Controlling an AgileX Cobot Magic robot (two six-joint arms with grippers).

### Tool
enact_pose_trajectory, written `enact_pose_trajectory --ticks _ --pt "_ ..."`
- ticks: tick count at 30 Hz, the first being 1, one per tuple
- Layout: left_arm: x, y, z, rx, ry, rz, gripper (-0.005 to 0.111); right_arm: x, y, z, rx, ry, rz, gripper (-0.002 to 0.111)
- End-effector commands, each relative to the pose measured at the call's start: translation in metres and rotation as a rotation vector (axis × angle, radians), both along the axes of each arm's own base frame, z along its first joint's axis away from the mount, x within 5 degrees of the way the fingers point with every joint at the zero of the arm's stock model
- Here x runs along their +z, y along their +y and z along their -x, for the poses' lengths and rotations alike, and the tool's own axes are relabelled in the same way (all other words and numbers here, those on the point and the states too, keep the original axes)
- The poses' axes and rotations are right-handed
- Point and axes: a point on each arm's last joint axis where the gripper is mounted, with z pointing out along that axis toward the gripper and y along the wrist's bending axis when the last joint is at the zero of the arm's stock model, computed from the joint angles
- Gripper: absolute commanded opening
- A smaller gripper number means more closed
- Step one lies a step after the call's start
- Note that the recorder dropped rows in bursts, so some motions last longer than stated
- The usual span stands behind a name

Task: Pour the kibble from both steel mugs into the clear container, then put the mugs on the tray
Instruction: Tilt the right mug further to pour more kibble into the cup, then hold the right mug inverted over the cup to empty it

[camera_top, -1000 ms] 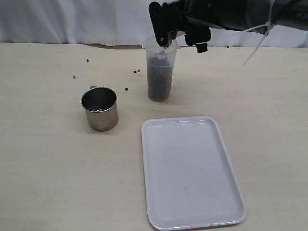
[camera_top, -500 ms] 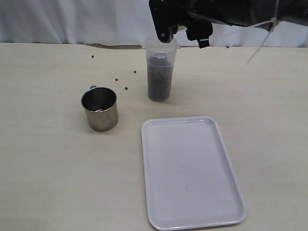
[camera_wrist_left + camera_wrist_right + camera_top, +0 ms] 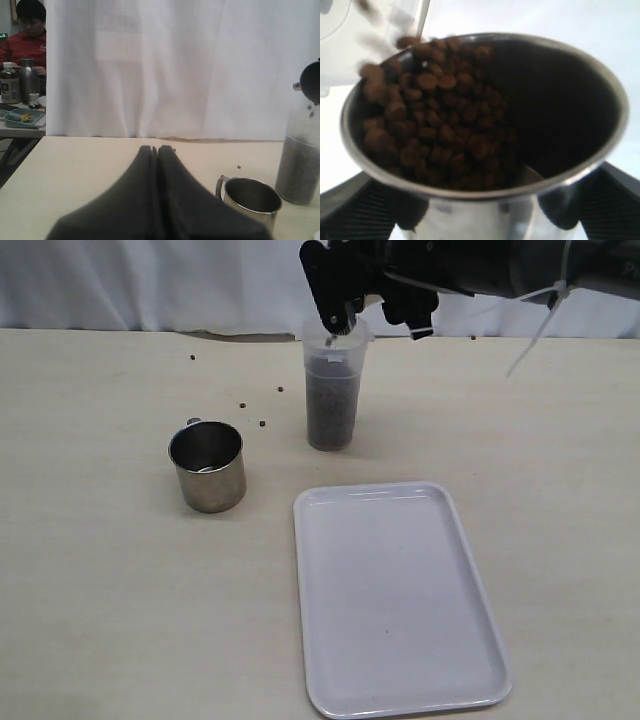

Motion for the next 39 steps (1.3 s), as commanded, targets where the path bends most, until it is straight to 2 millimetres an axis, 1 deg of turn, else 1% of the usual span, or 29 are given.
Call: enact_pose_trajectory --ticks 1,39 --pt "0.0002 0.0000 0.0002 0.000 -0.013 0.008 0.000 0.0121 -0.0004 0.0009 0.015 -0.043 0.027 0.005" --pt "0.0002 0.0000 0.0002 0.000 -0.013 0.008 0.000 0.0161 0.0015 -0.0006 0.104 -0.106 0.171 0.005"
